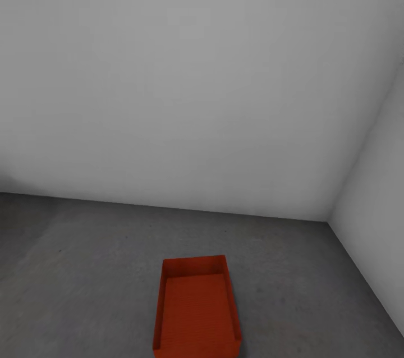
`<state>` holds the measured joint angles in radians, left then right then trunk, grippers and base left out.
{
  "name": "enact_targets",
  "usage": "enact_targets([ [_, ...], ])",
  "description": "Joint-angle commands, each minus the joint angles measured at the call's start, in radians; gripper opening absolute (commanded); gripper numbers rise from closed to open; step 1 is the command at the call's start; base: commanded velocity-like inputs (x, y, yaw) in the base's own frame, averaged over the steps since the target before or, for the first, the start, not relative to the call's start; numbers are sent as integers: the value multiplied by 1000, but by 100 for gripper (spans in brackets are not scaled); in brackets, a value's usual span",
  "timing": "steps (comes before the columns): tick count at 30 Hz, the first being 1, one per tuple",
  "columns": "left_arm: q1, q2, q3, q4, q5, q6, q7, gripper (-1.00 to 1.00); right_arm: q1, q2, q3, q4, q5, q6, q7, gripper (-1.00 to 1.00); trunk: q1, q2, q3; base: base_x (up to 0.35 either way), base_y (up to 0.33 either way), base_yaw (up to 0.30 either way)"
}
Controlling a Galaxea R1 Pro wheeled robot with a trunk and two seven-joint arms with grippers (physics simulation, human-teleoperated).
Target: Move the two storage containers from the living room to the garage. In the garage, place one container on the floor and stack the other container on top of it (either order is fine).
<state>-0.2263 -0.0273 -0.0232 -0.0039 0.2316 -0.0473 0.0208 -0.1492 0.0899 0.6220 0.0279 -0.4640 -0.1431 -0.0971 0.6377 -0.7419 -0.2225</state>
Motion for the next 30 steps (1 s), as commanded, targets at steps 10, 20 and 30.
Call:
enact_targets([
  [10, -1, 0, -3, 1, 6, -3, 2, 100, -1, 1, 10, 3, -1, 0, -1, 100, 0, -1, -1, 0, 0, 0],
  [20, -1, 0, -3, 0, 4, -3, 2, 100, -1, -1, 11, 3, 2, -1, -2, 100, 0, -1, -1, 0, 0, 0],
  [30, -1, 6, -6, -3, -6, -3, 2, 100, -1, -1, 11, 3, 2, -1, -3, 100, 0, -1, -1, 0, 0, 0],
])
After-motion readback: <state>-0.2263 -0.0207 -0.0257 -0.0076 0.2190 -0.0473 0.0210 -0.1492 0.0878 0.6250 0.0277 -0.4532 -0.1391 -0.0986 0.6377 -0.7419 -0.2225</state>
